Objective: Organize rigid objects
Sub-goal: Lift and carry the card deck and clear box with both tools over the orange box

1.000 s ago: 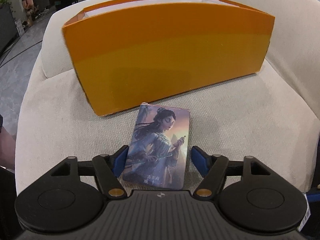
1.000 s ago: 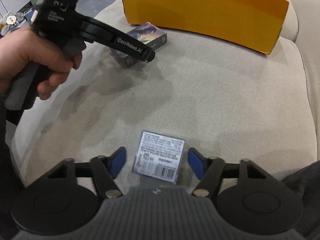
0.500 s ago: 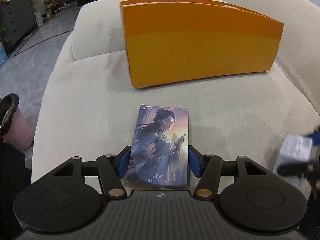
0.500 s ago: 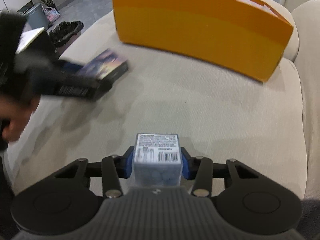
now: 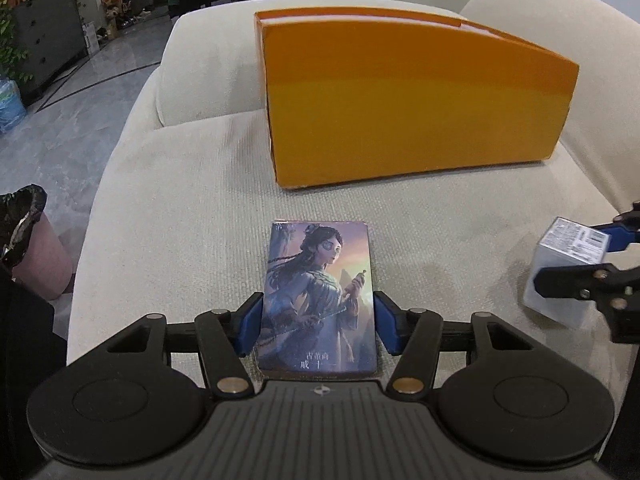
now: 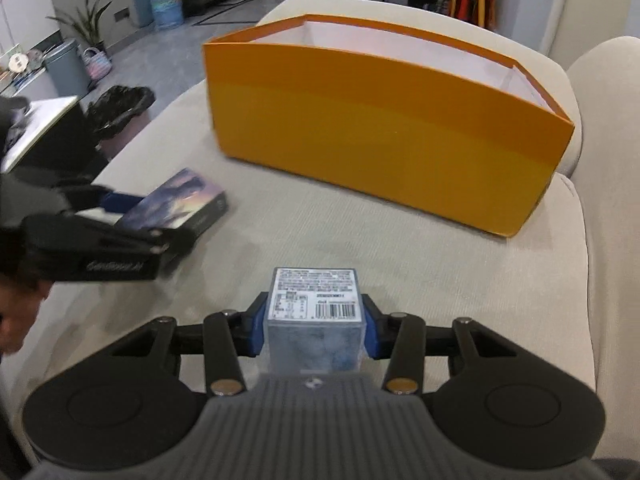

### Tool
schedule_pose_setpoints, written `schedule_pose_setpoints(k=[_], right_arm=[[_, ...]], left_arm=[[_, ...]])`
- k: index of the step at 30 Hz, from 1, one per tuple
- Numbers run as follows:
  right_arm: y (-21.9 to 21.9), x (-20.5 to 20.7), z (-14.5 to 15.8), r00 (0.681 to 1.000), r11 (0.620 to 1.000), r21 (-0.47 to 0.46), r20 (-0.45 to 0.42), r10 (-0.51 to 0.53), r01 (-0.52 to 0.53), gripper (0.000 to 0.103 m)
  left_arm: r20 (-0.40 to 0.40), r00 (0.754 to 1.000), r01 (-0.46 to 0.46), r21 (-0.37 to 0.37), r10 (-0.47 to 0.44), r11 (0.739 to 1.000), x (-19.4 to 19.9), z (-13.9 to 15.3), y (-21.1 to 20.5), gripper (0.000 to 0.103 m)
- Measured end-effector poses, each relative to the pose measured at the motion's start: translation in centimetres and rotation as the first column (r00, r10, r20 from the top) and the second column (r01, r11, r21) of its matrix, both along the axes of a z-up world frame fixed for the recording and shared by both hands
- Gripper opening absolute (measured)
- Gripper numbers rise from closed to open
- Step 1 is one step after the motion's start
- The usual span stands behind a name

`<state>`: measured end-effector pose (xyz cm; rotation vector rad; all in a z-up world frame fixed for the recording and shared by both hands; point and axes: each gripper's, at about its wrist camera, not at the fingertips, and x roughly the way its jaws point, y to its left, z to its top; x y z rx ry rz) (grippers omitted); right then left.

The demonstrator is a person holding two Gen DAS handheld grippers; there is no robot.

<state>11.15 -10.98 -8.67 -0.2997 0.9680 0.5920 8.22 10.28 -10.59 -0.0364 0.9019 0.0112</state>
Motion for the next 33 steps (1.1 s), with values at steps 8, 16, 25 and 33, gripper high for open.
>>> schedule_pose_setpoints(k=[8, 16, 25, 33], right_arm=[[-0.2, -0.9, -2.8, 1.0, 0.999, -0.028, -0.02, -0.017, 0.017, 0.047], [0.1, -1.4, -4.0, 0.999, 0.999, -0.044, -0.036, -0.029, 0.028, 0.048], [-0.6, -1.3, -3.7, 0.997, 0.999, -0.026, -0.061, -0.041, 0.039, 0.046], [-1.2, -1.4, -3.0, 0.996, 0.998, 0.003, -0.072, -0.055, 0.056, 0.046]], left_arm=[[0.039, 0.998, -0.044, 0.035, 0.043, 0.998, -1.0, -0.8, -0.8, 0.07], [0.074, 0.995, -0.069, 0.031, 0.067, 0.997, -1.1, -0.9, -1.1, 0.067], [0.077, 0.996, -0.056, 0.026, 0.054, 0.998, -2.0, 0.0, -1.3, 0.066], [0.122, 0.992, -0.044, 0.03, 0.04, 0.999, -2.7, 1.7, -1.4, 0.066]])
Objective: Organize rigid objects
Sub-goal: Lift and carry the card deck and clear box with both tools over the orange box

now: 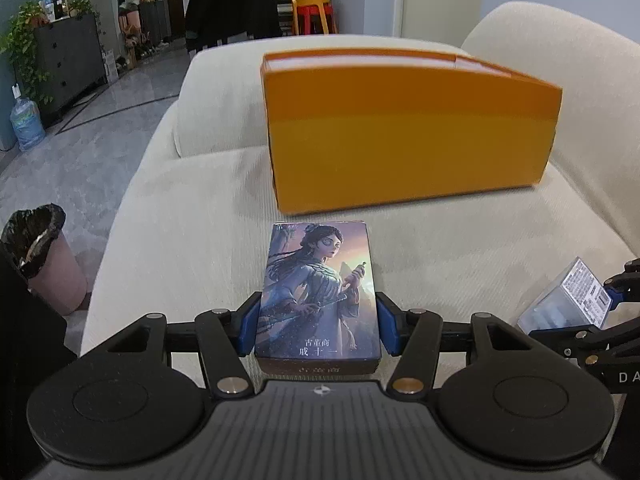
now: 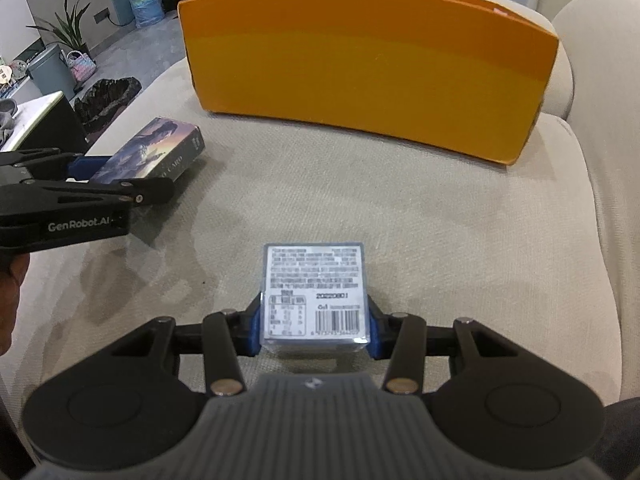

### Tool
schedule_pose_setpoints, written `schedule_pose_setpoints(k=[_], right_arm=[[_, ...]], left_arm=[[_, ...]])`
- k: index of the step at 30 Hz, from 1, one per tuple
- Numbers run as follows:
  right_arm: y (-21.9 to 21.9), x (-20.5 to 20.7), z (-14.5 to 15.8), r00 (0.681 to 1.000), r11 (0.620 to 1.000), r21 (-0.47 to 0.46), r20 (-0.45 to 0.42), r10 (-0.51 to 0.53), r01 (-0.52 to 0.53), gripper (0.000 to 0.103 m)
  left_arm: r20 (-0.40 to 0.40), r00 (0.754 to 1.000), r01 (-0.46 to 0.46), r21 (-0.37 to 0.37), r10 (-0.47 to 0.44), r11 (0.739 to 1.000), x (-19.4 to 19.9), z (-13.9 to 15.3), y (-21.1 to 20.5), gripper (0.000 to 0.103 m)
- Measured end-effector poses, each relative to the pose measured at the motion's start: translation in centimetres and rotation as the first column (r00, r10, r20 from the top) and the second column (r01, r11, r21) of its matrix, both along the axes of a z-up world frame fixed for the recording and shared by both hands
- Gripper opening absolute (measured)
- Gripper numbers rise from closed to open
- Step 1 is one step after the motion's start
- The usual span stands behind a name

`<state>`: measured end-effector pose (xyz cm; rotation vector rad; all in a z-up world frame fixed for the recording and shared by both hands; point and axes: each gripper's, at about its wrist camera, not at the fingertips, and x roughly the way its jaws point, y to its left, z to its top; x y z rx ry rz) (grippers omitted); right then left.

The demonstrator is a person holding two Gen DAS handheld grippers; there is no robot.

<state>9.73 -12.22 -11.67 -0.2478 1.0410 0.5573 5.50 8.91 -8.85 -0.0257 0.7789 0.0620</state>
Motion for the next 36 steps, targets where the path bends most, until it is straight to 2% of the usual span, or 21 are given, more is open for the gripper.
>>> schedule_pose_setpoints(k=[18, 28, 36], right_arm=[[-1.3, 1.5, 6.3, 0.993, 0.996, 0.088, 0.111, -0.039, 0.029, 0.046], [-1.1, 4.3, 10.2, 0.98, 0.99, 0.133, 0.19, -0.064, 0.039, 0.046], [-1.3, 8.0, 13.3, 0.96, 0.986, 0.159, 0.263, -0.093, 0.051, 0.046]], left_arm=[[0.14, 0.989, 0.052, 0.019, -0.054, 0.998, 1.1, 6.8, -0.7, 0.066], [0.174, 0.979, 0.104, 0.018, -0.105, 0.994, 5.3, 10.1, -1.6, 0.066], [0.158, 0.977, 0.142, 0.011, -0.142, 0.99, 10.0, 10.9, -2.6, 0.066]])
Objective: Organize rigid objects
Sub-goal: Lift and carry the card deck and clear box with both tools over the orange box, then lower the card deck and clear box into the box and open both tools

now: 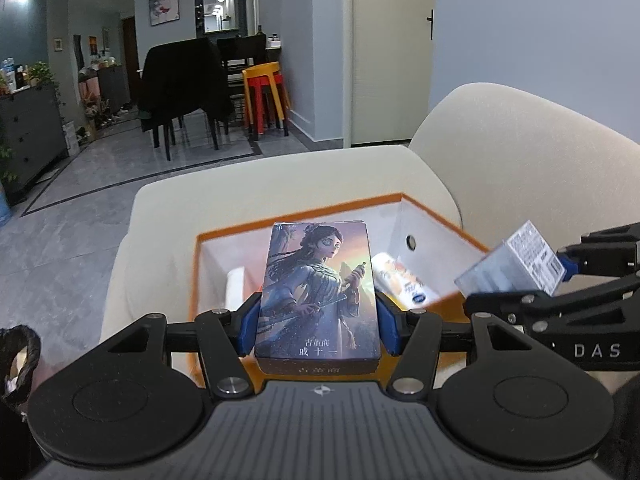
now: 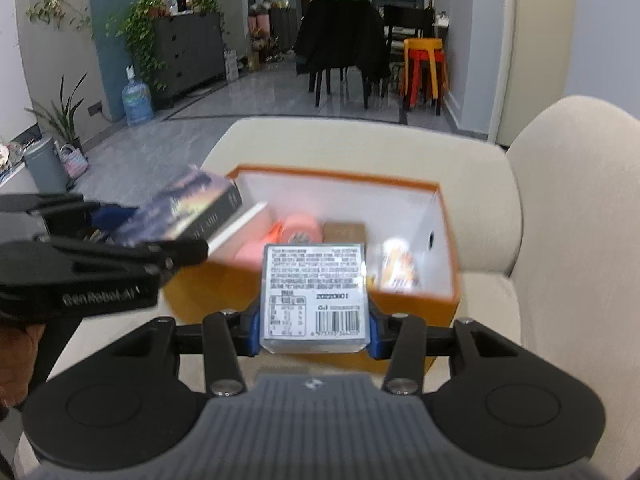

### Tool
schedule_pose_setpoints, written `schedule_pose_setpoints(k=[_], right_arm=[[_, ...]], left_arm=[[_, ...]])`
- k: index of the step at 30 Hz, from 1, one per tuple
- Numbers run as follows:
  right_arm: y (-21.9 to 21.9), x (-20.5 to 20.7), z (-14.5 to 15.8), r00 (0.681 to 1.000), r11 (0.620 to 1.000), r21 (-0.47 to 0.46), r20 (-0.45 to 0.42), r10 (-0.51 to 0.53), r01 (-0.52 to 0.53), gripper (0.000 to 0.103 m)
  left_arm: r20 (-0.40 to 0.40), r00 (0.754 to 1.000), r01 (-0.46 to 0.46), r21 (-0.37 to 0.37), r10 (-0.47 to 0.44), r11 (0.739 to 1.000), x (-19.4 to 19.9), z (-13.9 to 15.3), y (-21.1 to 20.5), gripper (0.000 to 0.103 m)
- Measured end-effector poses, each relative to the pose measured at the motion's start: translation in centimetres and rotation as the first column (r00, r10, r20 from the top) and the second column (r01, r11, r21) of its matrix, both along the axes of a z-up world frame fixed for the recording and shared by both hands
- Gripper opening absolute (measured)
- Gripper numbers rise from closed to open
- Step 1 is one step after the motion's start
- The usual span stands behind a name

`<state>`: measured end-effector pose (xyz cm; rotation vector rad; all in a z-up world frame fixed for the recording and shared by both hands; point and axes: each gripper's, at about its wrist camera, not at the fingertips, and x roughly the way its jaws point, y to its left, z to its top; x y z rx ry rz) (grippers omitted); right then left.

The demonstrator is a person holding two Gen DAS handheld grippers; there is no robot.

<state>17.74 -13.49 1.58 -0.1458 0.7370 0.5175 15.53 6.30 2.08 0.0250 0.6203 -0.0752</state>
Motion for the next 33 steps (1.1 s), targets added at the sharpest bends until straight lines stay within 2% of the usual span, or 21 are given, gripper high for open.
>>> schedule_pose_setpoints(k=[5, 9, 21, 33], right_arm=[[0.0, 3.3, 1.1, 0.999, 1.0, 0.006, 0.03, -0.026, 0.025, 0.046], [0.2, 5.6, 0.9, 0.999, 0.999, -0.003, 0.035, -0.038, 0.038, 0.046], [0.9, 11.0, -2.7, 0.998, 0.996, -0.06, -0.009, -0.066, 0.066, 0.046], [2.3, 13.5, -6.2, 0.995, 0.99, -0.135, -0.09, -0.051, 0.038, 0.046]], left_arm=[[-0.017, 1.0, 0.016, 0.016, -0.015, 1.0, 3.4, -0.1, -0.5, 0.066], [-0.033, 0.999, 0.023, 0.021, -0.023, 1.0, 4.9, -0.9, -0.8, 0.066], [-0.157, 0.988, -0.012, -0.025, 0.008, 1.0, 8.7, -5.1, -0.4, 0.066], [-0.259, 0.966, -0.008, 0.0, 0.008, 1.0, 10.0, -7.4, -1.1, 0.066]])
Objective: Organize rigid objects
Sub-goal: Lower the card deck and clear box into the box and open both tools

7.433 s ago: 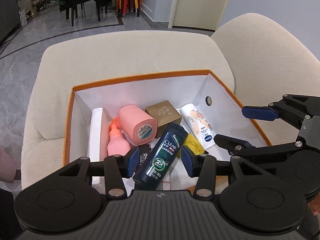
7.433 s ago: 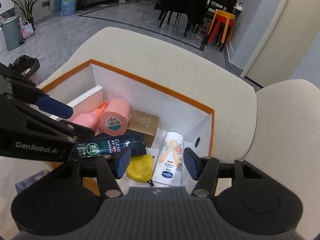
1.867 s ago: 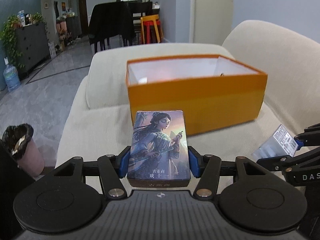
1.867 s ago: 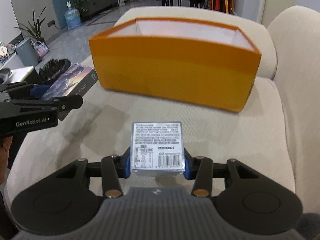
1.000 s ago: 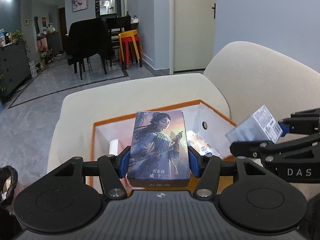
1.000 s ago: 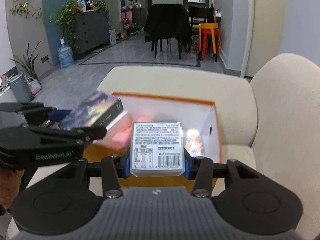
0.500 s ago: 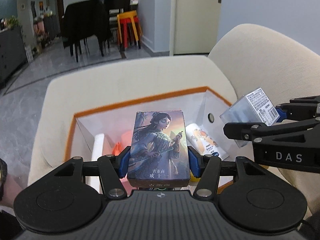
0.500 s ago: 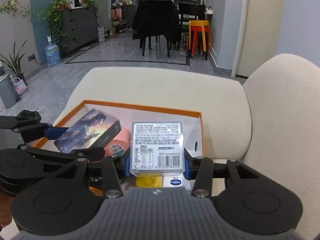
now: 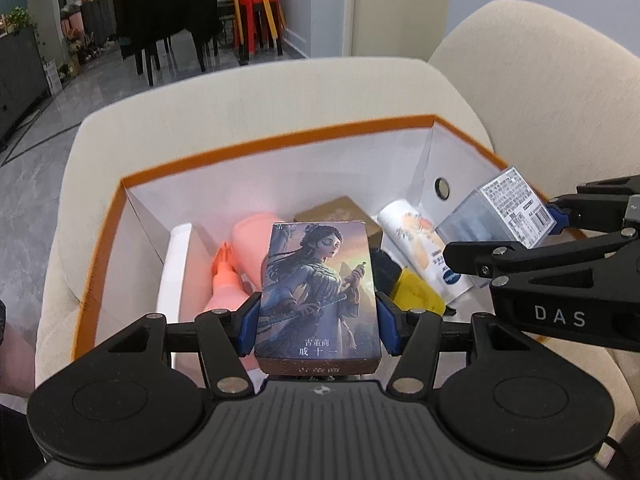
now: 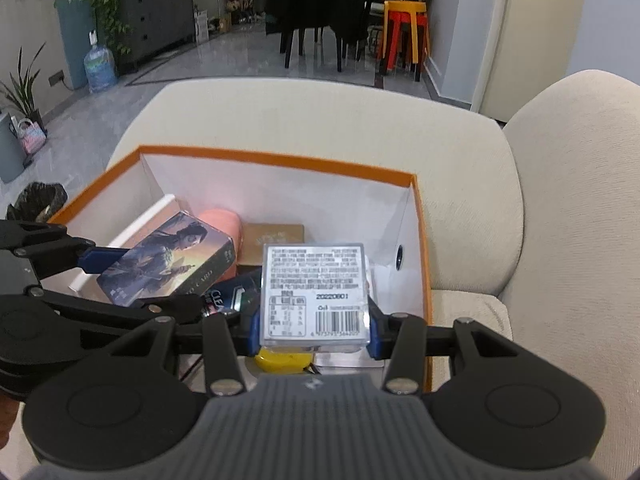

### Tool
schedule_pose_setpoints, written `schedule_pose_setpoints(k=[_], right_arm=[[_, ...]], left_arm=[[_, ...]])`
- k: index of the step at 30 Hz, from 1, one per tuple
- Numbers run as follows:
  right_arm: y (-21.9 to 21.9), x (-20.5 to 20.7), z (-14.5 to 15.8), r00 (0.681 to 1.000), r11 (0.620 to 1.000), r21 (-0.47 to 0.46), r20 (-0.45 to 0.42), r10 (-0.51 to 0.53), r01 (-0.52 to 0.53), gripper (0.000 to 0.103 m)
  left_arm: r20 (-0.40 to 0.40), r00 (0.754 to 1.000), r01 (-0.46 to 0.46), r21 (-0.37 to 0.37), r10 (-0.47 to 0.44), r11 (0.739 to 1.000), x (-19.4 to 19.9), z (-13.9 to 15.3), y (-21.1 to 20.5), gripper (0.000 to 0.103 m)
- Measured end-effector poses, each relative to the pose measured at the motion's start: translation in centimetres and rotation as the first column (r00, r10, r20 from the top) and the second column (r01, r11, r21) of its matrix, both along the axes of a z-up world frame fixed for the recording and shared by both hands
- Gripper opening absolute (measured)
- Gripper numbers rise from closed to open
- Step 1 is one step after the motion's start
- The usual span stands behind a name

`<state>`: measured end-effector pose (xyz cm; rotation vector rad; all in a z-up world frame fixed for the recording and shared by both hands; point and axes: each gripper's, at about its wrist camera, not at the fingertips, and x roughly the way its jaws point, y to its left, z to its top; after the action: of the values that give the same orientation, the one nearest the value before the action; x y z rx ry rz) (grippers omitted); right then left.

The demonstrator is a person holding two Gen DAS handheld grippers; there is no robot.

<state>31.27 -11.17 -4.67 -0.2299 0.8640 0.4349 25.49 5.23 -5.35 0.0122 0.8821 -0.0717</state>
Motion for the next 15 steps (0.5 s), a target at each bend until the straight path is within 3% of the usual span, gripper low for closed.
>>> schedule_pose_setpoints(k=[8, 15], right_arm=[[0.8, 1.2, -1.6, 0.999, 0.998, -0.063, -0.021, 0.029, -0.031, 0.046], [1.8, 1.7, -2.4, 0.998, 0.99, -0.123, -0.006, 0.066, -0.067, 0.046]], left_arm=[[-0.062, 0.998, -0.015, -0.016, 0.014, 1.0, 1.0, -1.0, 0.5, 0.065], [-0.067, 0.998, -0.015, -0.016, 0.014, 1.0, 1.1, -1.2, 0.6, 0.066]])
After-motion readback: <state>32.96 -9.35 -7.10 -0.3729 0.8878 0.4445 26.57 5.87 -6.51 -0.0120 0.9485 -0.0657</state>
